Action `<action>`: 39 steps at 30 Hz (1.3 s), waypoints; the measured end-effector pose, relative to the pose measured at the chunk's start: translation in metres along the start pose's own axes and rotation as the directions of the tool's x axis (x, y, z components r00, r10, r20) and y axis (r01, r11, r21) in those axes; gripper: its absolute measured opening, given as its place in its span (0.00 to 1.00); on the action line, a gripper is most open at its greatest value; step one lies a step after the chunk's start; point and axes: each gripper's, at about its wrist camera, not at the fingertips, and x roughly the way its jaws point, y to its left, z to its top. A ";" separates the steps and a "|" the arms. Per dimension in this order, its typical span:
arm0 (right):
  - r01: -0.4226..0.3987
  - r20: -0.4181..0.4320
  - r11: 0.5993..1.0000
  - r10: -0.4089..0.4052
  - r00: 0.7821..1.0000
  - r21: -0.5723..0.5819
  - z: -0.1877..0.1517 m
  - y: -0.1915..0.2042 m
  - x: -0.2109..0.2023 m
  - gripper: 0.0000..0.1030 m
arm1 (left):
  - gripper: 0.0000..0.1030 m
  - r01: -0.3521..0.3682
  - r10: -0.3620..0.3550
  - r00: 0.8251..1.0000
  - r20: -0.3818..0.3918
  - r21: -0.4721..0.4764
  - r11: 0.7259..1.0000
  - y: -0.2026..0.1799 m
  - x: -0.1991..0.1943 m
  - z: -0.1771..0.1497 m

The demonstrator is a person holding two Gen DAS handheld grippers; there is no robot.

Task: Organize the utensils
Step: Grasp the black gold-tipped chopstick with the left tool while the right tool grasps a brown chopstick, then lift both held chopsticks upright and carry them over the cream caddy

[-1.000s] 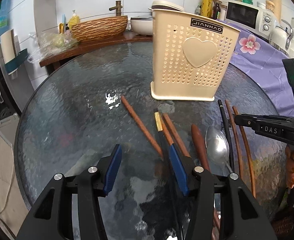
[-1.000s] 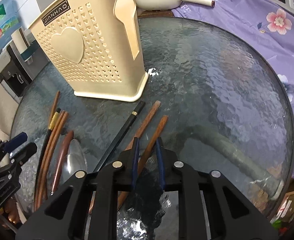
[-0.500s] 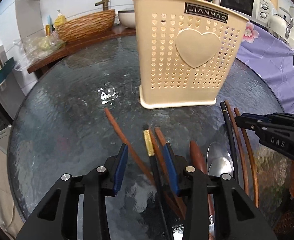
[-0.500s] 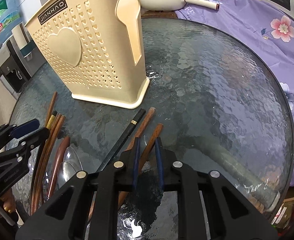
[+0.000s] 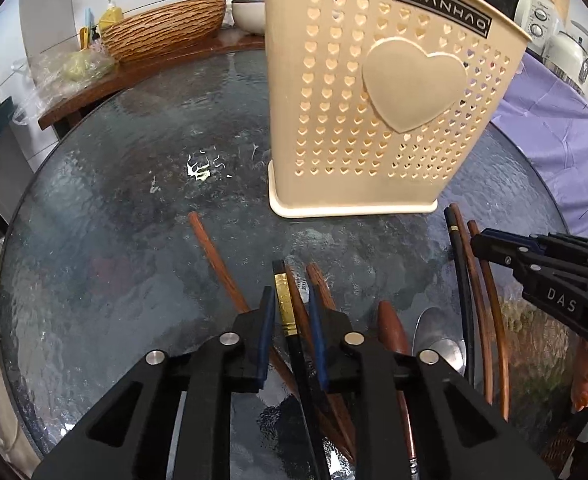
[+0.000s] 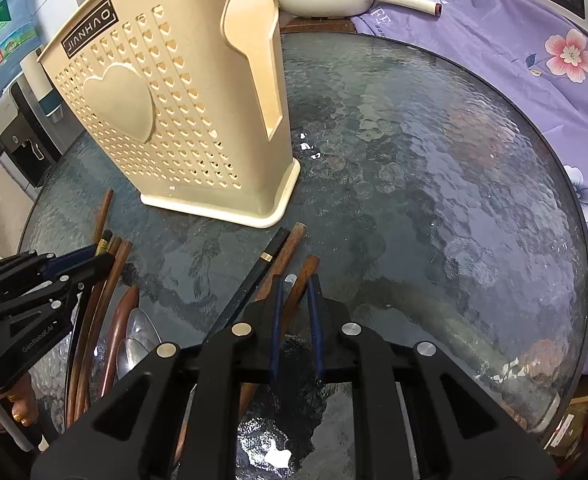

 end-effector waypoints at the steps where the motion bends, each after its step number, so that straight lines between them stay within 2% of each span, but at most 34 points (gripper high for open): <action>1: 0.004 0.000 1.000 -0.004 1.000 0.000 0.000 0.000 0.000 0.12 | 0.13 0.000 0.000 1.000 0.000 -0.001 1.000 -0.002 0.000 -0.001; 4: -0.003 0.005 1.000 0.003 1.000 0.010 0.000 0.000 0.001 0.10 | 0.09 0.007 -0.007 1.000 0.001 -0.021 1.000 0.001 0.000 -0.001; 11: -0.027 0.013 0.999 0.026 1.000 0.040 -0.001 -0.003 0.003 0.08 | 0.08 0.023 -0.021 0.999 0.025 -0.044 0.999 0.004 -0.008 0.000; 16: -0.087 0.025 0.992 0.086 0.996 0.088 -0.001 -0.016 0.001 0.08 | 0.07 0.029 -0.026 0.999 0.047 -0.063 0.998 0.006 -0.016 0.003; 23: -0.141 0.083 0.985 0.133 0.988 0.101 0.004 -0.022 -0.014 0.07 | 0.07 0.054 -0.049 0.997 0.065 -0.071 0.996 0.006 -0.025 0.011; 31: -0.137 0.070 0.986 0.131 0.989 0.096 0.001 -0.018 -0.014 0.07 | 0.06 0.067 -0.066 0.998 0.019 -0.087 0.994 0.008 -0.006 0.012; 39: -0.134 0.085 0.987 0.127 0.988 0.085 -0.002 -0.015 -0.016 0.08 | 0.06 0.068 -0.064 0.997 0.039 -0.104 0.992 0.014 -0.008 0.014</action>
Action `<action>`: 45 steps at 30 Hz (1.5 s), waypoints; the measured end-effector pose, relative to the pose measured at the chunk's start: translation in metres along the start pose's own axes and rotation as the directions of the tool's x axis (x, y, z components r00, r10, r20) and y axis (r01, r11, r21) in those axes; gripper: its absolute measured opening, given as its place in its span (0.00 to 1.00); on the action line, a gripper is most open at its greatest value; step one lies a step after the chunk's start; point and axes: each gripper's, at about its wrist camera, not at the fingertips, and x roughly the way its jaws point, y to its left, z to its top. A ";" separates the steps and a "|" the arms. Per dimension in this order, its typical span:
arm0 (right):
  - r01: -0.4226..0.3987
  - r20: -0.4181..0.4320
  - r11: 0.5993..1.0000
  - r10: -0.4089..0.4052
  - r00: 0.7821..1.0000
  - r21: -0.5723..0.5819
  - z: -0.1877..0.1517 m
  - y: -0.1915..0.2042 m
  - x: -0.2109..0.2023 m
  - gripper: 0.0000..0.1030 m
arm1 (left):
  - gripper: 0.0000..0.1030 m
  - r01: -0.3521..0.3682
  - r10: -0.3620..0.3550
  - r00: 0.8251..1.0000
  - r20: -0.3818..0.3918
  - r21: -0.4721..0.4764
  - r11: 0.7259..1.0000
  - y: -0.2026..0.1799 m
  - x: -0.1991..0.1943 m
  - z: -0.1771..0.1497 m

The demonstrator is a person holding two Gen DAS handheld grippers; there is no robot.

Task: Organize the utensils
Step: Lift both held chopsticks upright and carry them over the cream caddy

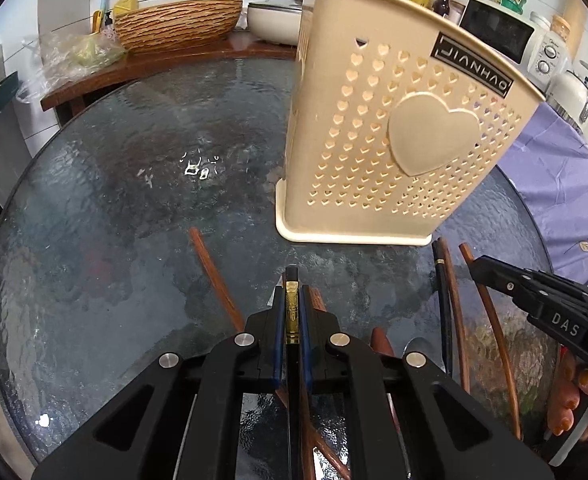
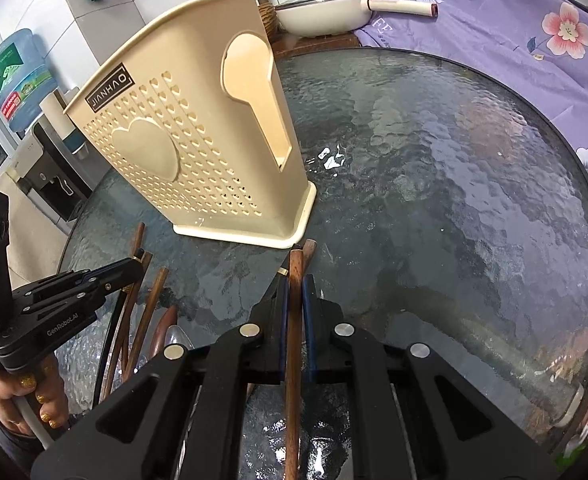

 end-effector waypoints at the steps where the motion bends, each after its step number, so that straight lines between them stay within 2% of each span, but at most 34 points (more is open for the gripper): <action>1: -0.005 0.008 1.000 0.005 1.000 0.002 0.001 0.000 -0.001 0.07 | 0.06 -0.003 0.003 1.000 0.006 -0.002 1.000 0.001 -0.002 0.000; 12: -0.055 0.096 0.998 0.056 0.994 -0.013 0.005 0.004 -0.027 0.07 | 0.06 0.002 0.002 0.995 0.097 -0.034 0.999 0.007 -0.029 0.007; 18: -0.105 0.155 0.994 0.109 0.982 -0.036 0.008 0.009 -0.051 0.07 | 0.06 -0.002 0.008 0.987 0.159 -0.035 0.999 0.002 -0.056 0.007; 32: -0.139 0.295 0.981 0.174 0.940 -0.136 0.008 0.029 -0.121 0.07 | 0.06 0.006 -0.002 0.955 0.295 -0.013 1.000 -0.006 -0.115 0.010; 45: -0.165 0.335 0.961 0.234 0.913 -0.223 0.000 0.040 -0.165 0.07 | 0.06 0.022 -0.031 0.926 0.377 0.027 0.999 -0.020 -0.158 0.003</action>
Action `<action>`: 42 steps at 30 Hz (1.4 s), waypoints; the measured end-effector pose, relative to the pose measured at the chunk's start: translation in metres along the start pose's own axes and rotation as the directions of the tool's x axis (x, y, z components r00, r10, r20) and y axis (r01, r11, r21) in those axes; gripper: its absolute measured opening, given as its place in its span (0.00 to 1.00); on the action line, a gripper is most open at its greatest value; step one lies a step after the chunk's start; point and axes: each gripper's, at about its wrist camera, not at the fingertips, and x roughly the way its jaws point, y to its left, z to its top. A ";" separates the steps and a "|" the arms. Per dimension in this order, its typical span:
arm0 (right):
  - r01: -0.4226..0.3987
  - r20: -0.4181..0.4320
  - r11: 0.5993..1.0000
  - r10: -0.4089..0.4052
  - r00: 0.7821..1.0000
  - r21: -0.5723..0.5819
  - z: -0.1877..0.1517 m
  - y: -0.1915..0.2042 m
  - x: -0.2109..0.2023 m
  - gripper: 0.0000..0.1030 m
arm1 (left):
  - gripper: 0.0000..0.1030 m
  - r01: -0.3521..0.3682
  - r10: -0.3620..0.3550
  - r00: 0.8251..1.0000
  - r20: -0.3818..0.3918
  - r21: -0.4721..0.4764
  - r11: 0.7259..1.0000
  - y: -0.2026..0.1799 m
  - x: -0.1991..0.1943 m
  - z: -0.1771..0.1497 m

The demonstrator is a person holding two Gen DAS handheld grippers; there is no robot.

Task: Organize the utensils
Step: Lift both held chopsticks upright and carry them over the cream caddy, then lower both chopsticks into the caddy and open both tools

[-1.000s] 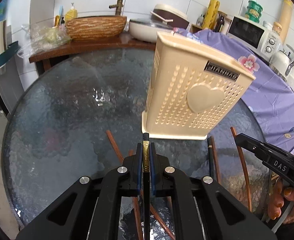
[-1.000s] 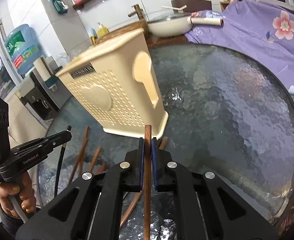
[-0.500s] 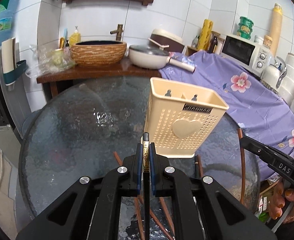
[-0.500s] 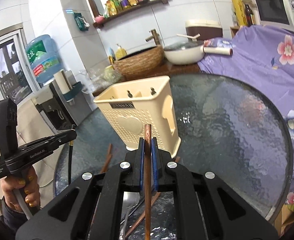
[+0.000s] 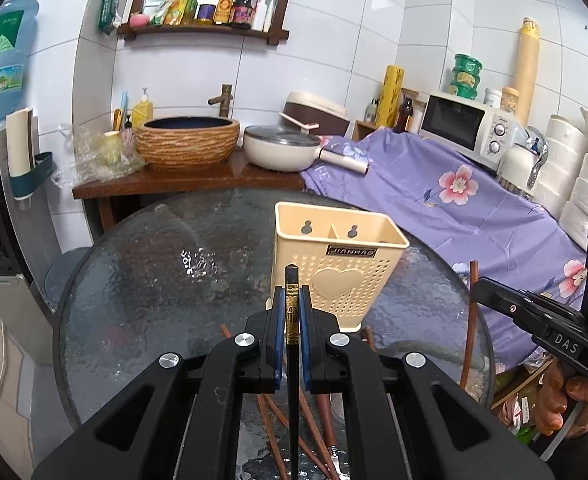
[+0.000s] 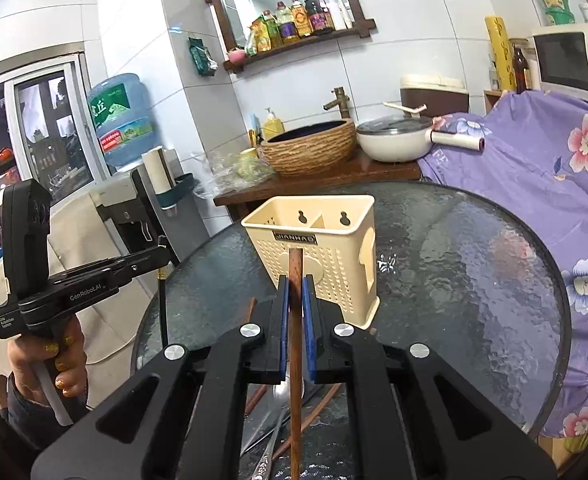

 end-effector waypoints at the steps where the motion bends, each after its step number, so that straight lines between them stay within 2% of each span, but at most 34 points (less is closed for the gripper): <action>1: -0.003 0.007 1.000 0.003 1.000 -0.003 0.001 0.001 -0.004 0.07 | 0.06 0.001 -0.001 1.000 0.008 0.005 1.000 -0.001 -0.004 0.001; 25: -0.024 0.061 0.998 0.028 0.998 -0.064 0.030 0.025 -0.021 0.07 | 0.06 0.027 -0.030 0.994 0.105 0.036 0.999 -0.020 -0.032 0.030; 31: -0.027 0.084 0.996 0.035 0.996 -0.088 0.055 0.031 -0.025 0.07 | 0.06 0.041 -0.039 0.988 0.151 -0.009 0.999 -0.016 -0.031 0.061; 36: -0.015 0.134 0.994 0.029 0.991 -0.109 0.092 0.037 -0.030 0.07 | 0.06 0.034 -0.023 0.979 0.204 -0.052 0.998 -0.013 -0.027 0.099; 42: 0.010 0.213 0.996 0.010 0.977 -0.089 0.151 0.039 -0.031 0.07 | 0.06 0.018 0.018 0.956 0.293 -0.119 0.993 -0.008 -0.028 0.151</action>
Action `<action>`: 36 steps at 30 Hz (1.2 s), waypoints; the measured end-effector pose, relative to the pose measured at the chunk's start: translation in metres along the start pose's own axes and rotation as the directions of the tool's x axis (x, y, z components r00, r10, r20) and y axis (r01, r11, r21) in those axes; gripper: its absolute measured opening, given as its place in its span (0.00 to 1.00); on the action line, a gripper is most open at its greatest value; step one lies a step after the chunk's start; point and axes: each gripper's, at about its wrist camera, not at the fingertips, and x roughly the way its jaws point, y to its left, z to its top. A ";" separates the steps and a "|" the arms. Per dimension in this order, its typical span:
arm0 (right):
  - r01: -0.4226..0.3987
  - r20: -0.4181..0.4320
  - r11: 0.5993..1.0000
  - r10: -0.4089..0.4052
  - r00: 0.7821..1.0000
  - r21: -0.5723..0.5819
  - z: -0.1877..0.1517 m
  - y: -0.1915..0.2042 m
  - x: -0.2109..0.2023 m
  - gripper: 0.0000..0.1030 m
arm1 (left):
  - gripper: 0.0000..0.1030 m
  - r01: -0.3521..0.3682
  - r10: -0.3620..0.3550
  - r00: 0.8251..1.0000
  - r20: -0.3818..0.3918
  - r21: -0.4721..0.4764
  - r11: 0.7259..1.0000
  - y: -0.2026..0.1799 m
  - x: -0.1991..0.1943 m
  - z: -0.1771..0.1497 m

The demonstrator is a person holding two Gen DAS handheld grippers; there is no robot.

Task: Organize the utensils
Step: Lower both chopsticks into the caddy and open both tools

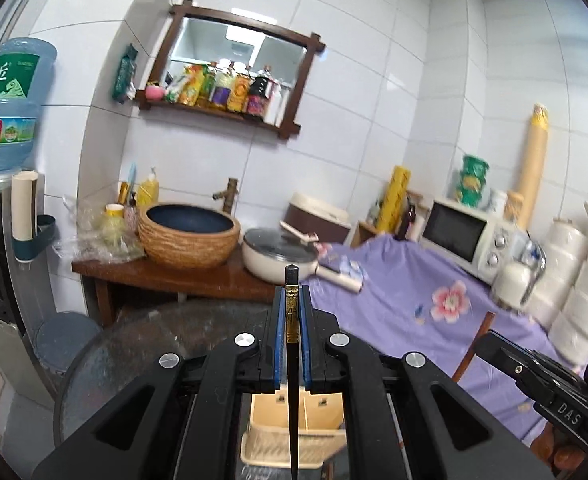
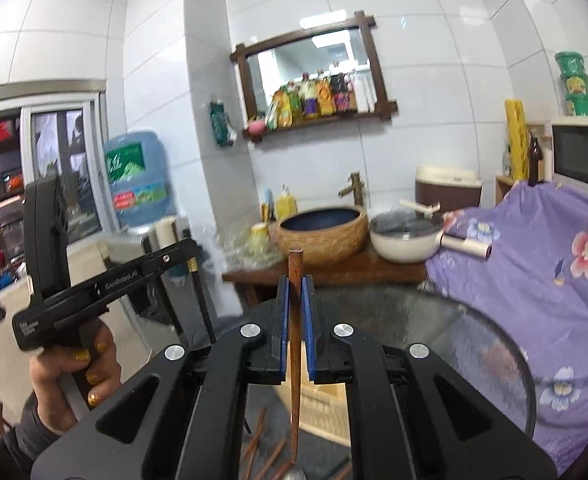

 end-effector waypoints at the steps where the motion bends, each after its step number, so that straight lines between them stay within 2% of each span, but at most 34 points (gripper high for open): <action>1: 0.006 0.012 1.000 -0.006 1.000 -0.003 0.008 0.001 0.002 0.07 | 0.06 -0.002 0.002 1.000 0.021 -0.014 1.000 0.000 0.002 0.009; 4: 0.034 0.056 0.999 -0.033 0.998 -0.013 0.033 0.002 0.010 0.07 | 0.06 -0.040 0.044 0.996 0.082 -0.039 0.998 -0.001 0.010 0.028; 9: 0.088 0.098 0.996 -0.087 0.991 -0.014 0.048 -0.003 0.029 0.07 | 0.06 -0.102 0.110 0.988 0.111 -0.080 0.992 0.003 0.038 0.035; 13: 0.148 0.101 0.988 -0.143 0.985 -0.036 0.033 -0.009 0.050 0.07 | 0.06 -0.144 0.152 0.984 0.092 -0.091 0.985 0.009 0.065 0.018; 18: 0.177 0.035 0.984 -0.176 0.984 -0.026 -0.002 -0.025 0.078 0.07 | 0.06 -0.167 0.171 0.985 0.035 -0.088 0.982 0.015 0.090 -0.014; 27: 0.181 -0.043 0.983 -0.181 0.982 -0.018 -0.042 -0.036 0.101 0.07 | 0.06 -0.179 0.177 0.983 -0.043 -0.054 0.982 0.022 0.109 -0.057; 36: 0.185 -0.079 0.983 -0.184 0.980 0.007 -0.058 -0.043 0.108 0.07 | 0.06 -0.184 0.180 0.979 -0.094 -0.036 0.982 0.029 0.121 -0.073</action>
